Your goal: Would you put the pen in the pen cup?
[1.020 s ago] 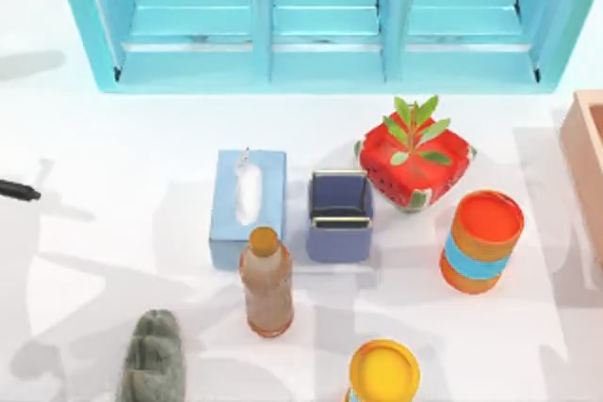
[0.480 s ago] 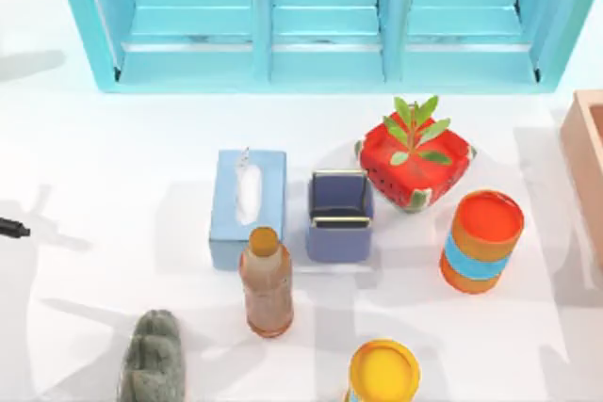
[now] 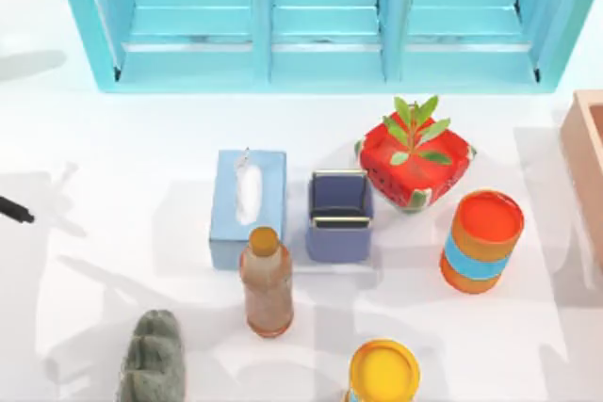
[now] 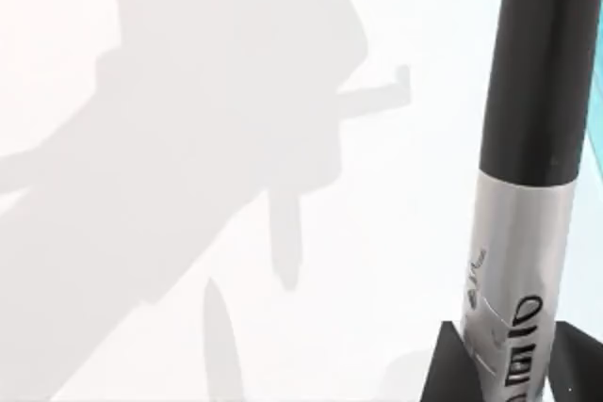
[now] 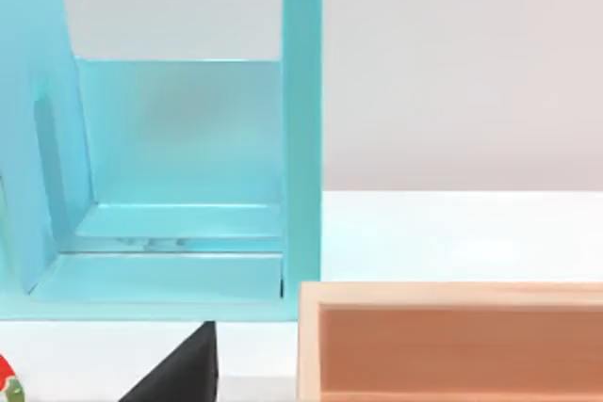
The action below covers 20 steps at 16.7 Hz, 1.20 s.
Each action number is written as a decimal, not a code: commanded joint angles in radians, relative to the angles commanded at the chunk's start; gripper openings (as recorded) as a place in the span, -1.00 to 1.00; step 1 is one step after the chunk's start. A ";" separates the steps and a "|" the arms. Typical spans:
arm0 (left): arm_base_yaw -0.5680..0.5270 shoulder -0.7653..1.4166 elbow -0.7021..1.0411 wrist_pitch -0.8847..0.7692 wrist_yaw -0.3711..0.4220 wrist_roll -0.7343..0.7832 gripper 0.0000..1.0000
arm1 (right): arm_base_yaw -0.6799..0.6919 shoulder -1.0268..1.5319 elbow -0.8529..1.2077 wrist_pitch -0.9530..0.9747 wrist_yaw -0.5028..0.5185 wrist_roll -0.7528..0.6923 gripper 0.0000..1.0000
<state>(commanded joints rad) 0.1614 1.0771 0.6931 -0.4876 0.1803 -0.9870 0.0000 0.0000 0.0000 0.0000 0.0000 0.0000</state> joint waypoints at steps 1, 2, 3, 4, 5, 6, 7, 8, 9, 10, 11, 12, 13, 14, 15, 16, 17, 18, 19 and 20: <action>-0.049 0.045 0.025 0.041 -0.074 0.040 -1.00 | 0.000 0.000 0.000 0.000 0.000 0.000 1.00; -0.103 0.093 0.053 0.089 -0.157 0.082 -1.00 | 0.000 0.000 0.000 0.000 0.000 0.000 1.00; -0.163 0.141 0.085 0.141 -0.249 0.127 -1.00 | 0.000 0.000 0.000 0.000 0.000 0.000 1.00; -0.227 0.190 0.120 0.198 -0.349 0.173 -1.00 | 0.000 0.000 0.000 0.000 0.000 0.000 1.00; -0.295 0.239 0.157 0.259 -0.454 0.220 -1.00 | 0.000 0.000 0.000 0.000 0.000 0.000 1.00; -0.366 0.289 0.197 0.323 -0.565 0.266 -1.00 | 0.000 0.000 0.000 0.000 0.000 0.000 1.00; -0.440 0.340 0.239 0.389 -0.679 0.312 -1.00 | 0.000 0.000 0.000 0.000 0.000 0.000 1.00; -0.517 0.392 0.282 0.456 -0.795 0.357 -1.00 | 0.000 0.000 0.000 0.000 0.000 0.000 1.00; -0.595 0.445 0.325 0.523 -0.911 0.401 -1.00 | 0.000 0.000 0.000 0.000 0.000 0.000 1.00; -0.674 0.500 0.368 0.589 -1.025 0.442 -1.00 | 0.000 0.000 0.000 0.000 0.000 0.000 1.00; -0.752 0.555 0.410 0.653 -1.135 0.482 -1.00 | 0.000 0.000 0.000 0.000 0.000 0.000 1.00; -0.829 0.611 0.450 0.715 -1.241 0.521 -1.00 | 0.000 0.000 0.000 0.000 0.000 0.000 1.00; -0.903 0.666 0.487 0.772 -1.342 0.557 -1.00 | 0.000 0.000 0.000 0.000 0.000 0.000 1.00; -0.975 0.721 0.521 0.825 -1.436 0.592 -1.00 | 0.000 0.000 0.000 0.000 0.000 0.000 1.00; -1.043 0.774 0.550 0.874 -1.521 0.626 -1.00 | 0.000 0.000 0.000 0.000 0.000 0.000 1.00; -1.108 0.824 0.575 0.916 -1.597 0.657 -1.00 | 0.000 0.000 0.000 0.000 0.000 0.000 1.00; -1.166 0.869 0.595 0.953 -1.664 0.687 -1.00 | 0.000 0.000 0.000 0.000 0.000 0.000 1.00; -1.218 0.910 0.610 0.983 -1.720 0.715 -1.00 | 0.000 0.000 0.000 0.000 0.000 0.000 1.00; -1.262 0.945 0.620 1.007 -1.766 0.739 -1.00 | 0.000 0.000 0.000 0.000 0.000 0.000 1.00; -1.296 0.973 0.627 1.025 -1.801 0.759 -1.00 | 0.000 0.000 0.000 0.000 0.000 0.000 1.00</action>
<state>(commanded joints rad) -1.1349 2.0502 1.3203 0.5376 -1.6208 -0.2278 0.0000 0.0000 0.0000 0.0000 0.0000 0.0000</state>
